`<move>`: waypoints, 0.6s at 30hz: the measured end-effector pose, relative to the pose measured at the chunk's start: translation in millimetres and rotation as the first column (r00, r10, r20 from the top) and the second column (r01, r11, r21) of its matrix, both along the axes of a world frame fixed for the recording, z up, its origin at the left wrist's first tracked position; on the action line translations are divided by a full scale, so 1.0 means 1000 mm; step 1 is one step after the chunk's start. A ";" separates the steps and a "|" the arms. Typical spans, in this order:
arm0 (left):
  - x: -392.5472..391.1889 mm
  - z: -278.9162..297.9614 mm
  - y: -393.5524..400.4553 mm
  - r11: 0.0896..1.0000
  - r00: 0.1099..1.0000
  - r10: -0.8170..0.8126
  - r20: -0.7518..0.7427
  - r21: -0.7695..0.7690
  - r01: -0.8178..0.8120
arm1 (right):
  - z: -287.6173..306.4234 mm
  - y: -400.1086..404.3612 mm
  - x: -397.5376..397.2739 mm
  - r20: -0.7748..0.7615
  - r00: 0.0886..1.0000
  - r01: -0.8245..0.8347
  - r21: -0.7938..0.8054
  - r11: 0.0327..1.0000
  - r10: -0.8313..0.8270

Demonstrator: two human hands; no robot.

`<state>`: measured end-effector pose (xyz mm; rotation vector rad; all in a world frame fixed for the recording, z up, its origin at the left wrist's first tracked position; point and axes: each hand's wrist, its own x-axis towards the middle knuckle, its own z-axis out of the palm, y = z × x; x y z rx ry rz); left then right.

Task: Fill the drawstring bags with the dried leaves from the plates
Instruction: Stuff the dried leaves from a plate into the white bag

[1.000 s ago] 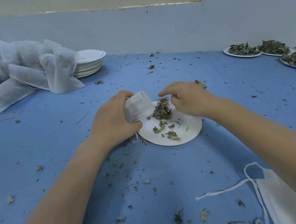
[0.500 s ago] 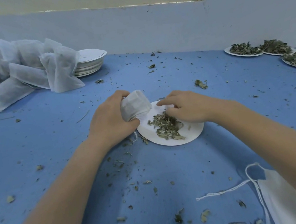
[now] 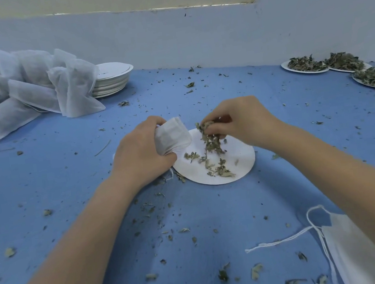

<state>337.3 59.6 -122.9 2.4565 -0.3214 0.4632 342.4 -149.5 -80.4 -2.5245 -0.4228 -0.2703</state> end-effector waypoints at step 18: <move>-0.004 0.005 -0.009 0.969 1.000 -0.019 0.001 -0.247 0.019 | -0.002 0.027 -0.023 0.019 0.999 -0.036 0.621 0.783 0.030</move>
